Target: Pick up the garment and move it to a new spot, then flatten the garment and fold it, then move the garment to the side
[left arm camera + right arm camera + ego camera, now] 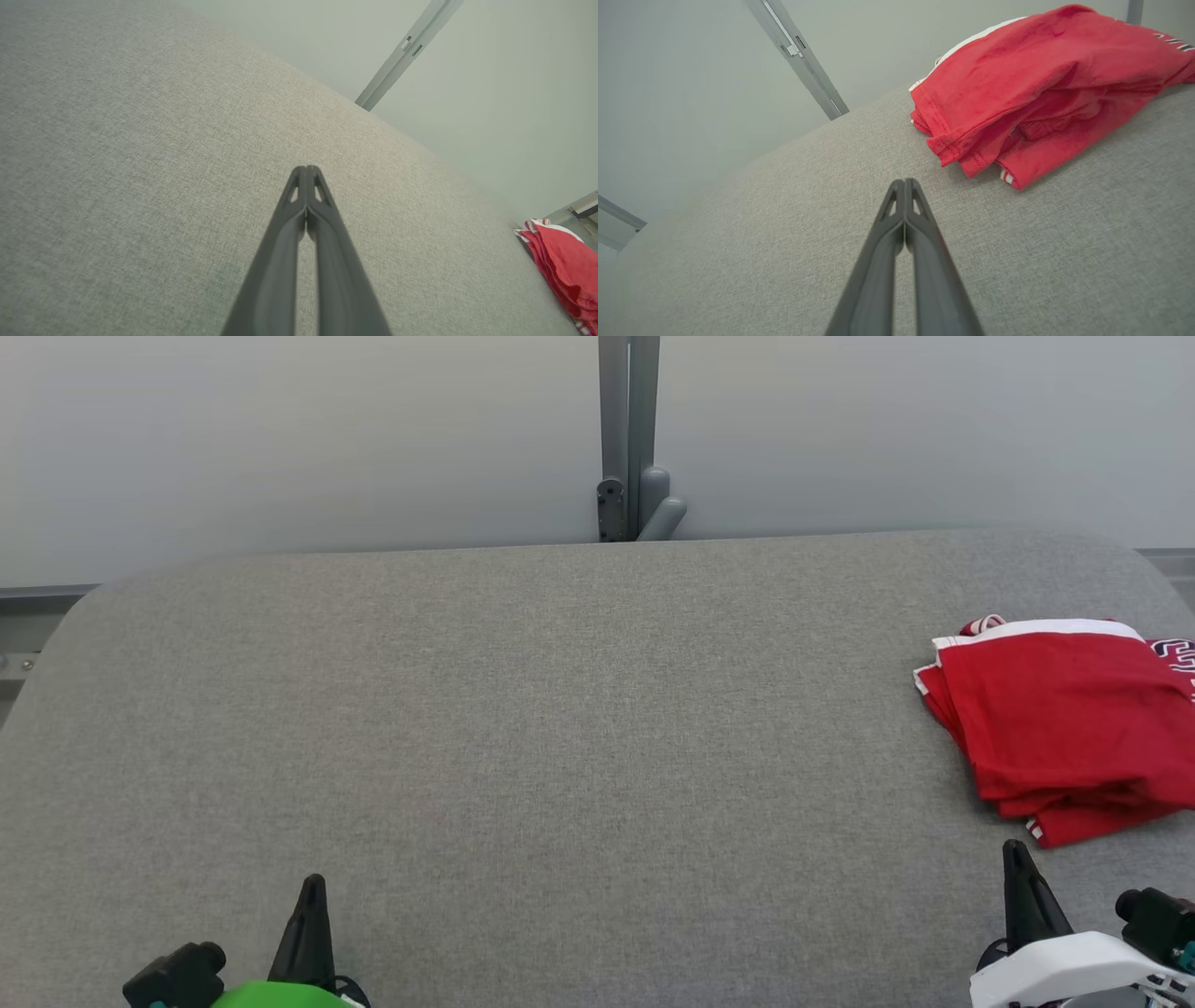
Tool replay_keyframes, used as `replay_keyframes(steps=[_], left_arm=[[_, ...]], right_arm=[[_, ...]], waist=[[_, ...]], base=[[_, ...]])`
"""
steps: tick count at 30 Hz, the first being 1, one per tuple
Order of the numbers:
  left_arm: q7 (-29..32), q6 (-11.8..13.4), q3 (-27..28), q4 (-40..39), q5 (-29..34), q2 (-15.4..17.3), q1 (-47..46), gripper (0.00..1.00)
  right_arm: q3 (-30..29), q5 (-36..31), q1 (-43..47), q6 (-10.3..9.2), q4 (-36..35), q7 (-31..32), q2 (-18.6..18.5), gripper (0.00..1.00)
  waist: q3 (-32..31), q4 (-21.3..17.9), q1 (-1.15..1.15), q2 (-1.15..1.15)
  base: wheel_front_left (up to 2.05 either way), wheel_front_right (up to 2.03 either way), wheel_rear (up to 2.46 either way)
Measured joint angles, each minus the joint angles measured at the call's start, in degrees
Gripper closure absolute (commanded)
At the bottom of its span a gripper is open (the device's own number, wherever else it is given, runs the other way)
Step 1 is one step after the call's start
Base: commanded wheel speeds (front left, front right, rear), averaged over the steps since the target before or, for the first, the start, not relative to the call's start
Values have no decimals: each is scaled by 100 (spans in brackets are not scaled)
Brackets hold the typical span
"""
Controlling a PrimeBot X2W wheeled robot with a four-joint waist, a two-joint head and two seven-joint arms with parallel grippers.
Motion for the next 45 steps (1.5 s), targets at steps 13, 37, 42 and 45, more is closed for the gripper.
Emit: replay_keyframes(steps=[13,37,42,45], left_arm=[[267,-38,146,-47,-1054,0,-172,100],[671,-52,341,-152,-2586,0,-399,100],[762,-69,376,-177,-2936,1,-463,100],[812,-69,399,-187,-3089,1,-491,100]], right_arm=[[21,1245,-185,0,-19,283,-8,100],[52,3069,-432,0,-45,701,-30,100],[60,3476,-467,-1,-47,801,-33,100],[66,3674,-498,-1,-51,837,-35,100]], waist=[[21,-26,0,0],[58,-72,0,0],[68,-84,0,0],[72,-90,0,0]], base=[[0,0,0],[0,0,0],[0,0,0],[0,0,0]])
